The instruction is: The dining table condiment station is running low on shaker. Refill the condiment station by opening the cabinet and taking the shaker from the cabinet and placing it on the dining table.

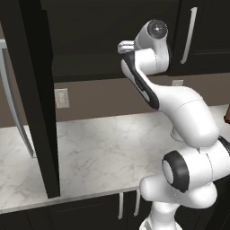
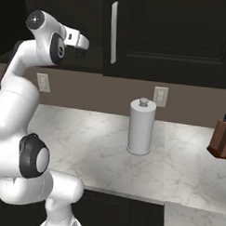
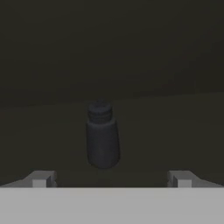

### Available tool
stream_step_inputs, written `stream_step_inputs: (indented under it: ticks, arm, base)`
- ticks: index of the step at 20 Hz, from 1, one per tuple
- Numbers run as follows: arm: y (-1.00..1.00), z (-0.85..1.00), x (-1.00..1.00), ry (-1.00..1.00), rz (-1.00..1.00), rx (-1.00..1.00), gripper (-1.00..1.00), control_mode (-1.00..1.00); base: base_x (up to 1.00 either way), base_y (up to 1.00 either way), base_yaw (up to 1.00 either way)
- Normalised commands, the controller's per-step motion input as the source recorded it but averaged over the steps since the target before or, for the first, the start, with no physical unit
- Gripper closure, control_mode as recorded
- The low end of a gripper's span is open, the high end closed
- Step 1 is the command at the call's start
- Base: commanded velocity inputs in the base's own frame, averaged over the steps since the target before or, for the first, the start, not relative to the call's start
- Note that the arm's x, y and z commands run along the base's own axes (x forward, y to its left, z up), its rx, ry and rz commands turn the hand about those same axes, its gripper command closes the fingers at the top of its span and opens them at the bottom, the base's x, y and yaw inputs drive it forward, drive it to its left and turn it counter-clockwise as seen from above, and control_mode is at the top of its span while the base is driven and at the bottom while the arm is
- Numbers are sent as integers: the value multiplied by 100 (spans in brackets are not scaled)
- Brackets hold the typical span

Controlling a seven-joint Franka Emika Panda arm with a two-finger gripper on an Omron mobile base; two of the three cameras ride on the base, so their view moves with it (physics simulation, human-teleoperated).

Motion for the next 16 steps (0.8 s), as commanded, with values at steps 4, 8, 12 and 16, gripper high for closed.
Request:
stream_step_inputs:
  ticks: [4,8,12,16]
  arm:
    - [0,0,26,0,0,0,-100,-100]
    - [0,0,26,0,0,0,-100,-100]
    - [0,0,26,0,0,0,-100,-100]
    - [0,0,25,0,0,0,-100,-100]
  base:
    - [0,0,0]
    - [0,0,0]
    - [0,0,0]
    - [0,0,0]
